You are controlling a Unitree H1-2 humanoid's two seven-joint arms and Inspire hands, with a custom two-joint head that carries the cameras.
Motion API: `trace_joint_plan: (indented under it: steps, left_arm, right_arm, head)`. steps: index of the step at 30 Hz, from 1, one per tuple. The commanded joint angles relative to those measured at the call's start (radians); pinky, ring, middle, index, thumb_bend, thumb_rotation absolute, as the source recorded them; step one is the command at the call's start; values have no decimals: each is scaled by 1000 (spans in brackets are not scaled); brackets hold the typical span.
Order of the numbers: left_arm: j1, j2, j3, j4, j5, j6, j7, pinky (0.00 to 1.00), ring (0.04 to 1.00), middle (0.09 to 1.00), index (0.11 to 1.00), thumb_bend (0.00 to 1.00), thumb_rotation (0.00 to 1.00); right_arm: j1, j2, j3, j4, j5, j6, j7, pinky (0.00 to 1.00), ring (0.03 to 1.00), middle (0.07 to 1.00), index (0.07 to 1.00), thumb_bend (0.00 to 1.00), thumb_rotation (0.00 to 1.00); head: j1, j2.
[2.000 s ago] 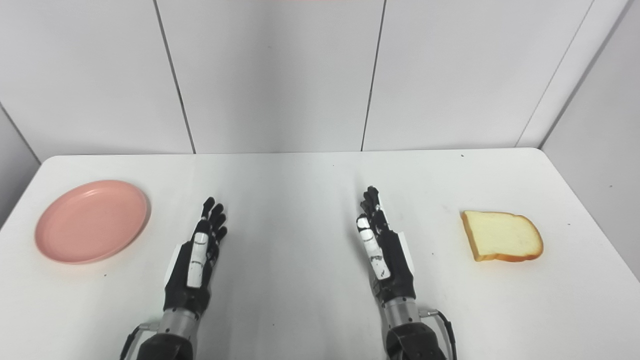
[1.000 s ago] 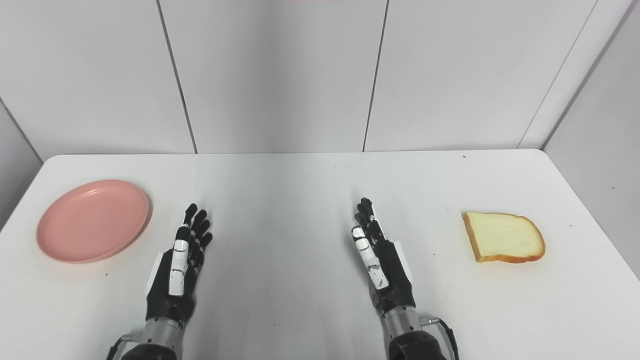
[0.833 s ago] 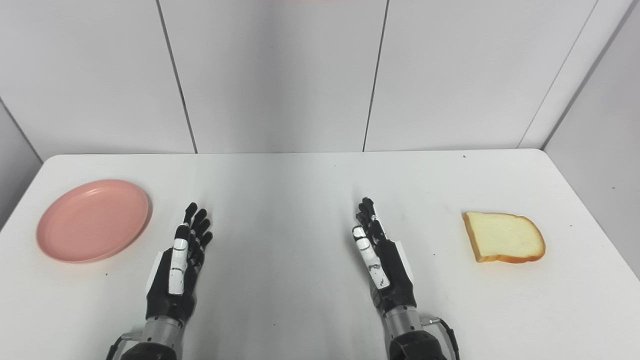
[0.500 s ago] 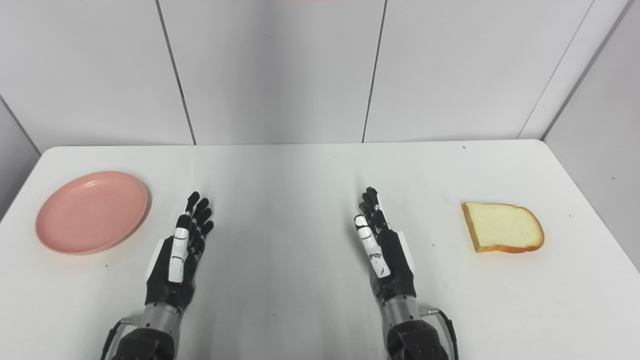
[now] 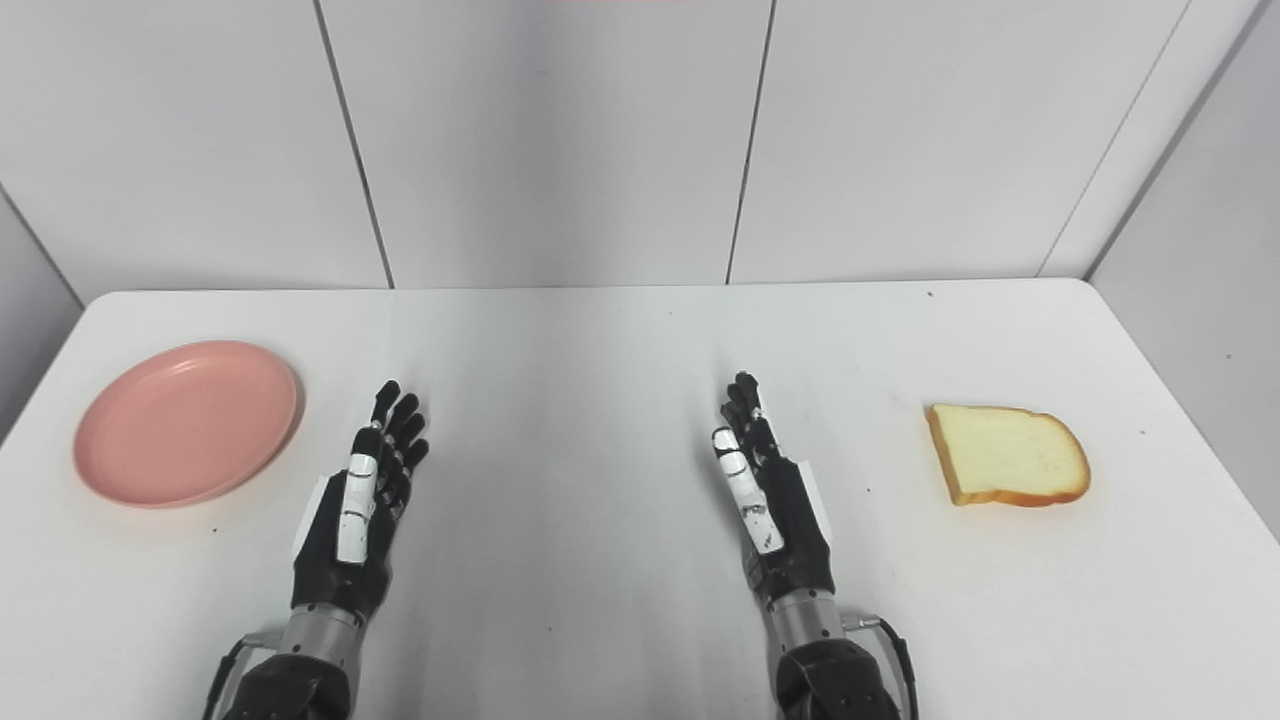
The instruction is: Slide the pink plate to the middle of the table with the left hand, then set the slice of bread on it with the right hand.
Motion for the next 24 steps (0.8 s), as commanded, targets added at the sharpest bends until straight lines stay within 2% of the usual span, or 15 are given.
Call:
trace_joint_plan:
  steps: [1,7,8,9,10,11,13,16,21,24]
  left_arm:
    - [4,-3,-6,14,2,-4,-3,1000,1000,1000,1000,682,1000]
    - [8,-11,-6,20,-3,-14,-2,1000,1000,1000,1000,681,1000]
    - [8,-14,-6,23,0,-18,2,1000,1000,1000,1000,680,1000]
    - [9,-16,-8,21,5,-19,5,1000,1000,1000,1000,682,999]
    - [8,-19,-11,21,11,-18,8,1000,1000,1000,1000,681,1000]
    - [7,-20,-13,20,14,-16,10,1000,1000,1000,1000,688,1000]
    - [-14,-28,-5,18,4,-18,16,1000,1000,1000,1000,739,995]
    - [-45,-28,13,10,-4,-36,26,1000,1000,1000,1000,754,999]
    - [-97,-16,74,-5,-54,-22,39,1000,1000,1000,1000,763,983]
    - [-123,9,111,-27,-55,2,59,1000,1000,1000,1000,792,986]
  right_arm:
    - [-25,-1,-5,-19,16,-3,11,1000,1000,1000,1000,682,791]
    - [-22,-6,-2,-13,17,-10,14,1000,1000,1000,1000,680,799]
    - [-21,-8,-2,-11,19,-11,16,1000,1000,1000,1000,678,806]
    - [-20,-12,-3,-9,20,-12,18,1000,1000,1000,1000,678,815]
    - [-19,-17,-5,-4,24,-13,22,1000,1000,1000,1000,679,822]
    - [-19,-21,-6,-1,27,-13,25,1000,1000,1000,1000,680,826]
    - [-20,-36,-17,16,38,-26,34,1000,1000,1000,1000,690,826]
    - [-25,-54,-32,51,59,-50,53,1000,1000,1000,1000,705,819]
    - [-41,-82,-56,121,117,-110,114,1000,1000,1000,1000,673,804]
    - [-43,-87,-69,134,122,-137,118,1000,1000,1000,1000,649,813]
  head:
    - [0,-3]
    - [24,-16]
    - [63,-20]
    - [69,-21]
    - [114,-34]
    - [114,-34]
    - [196,-66]
    - [243,-86]
    - [354,-143]
    - [384,-161]
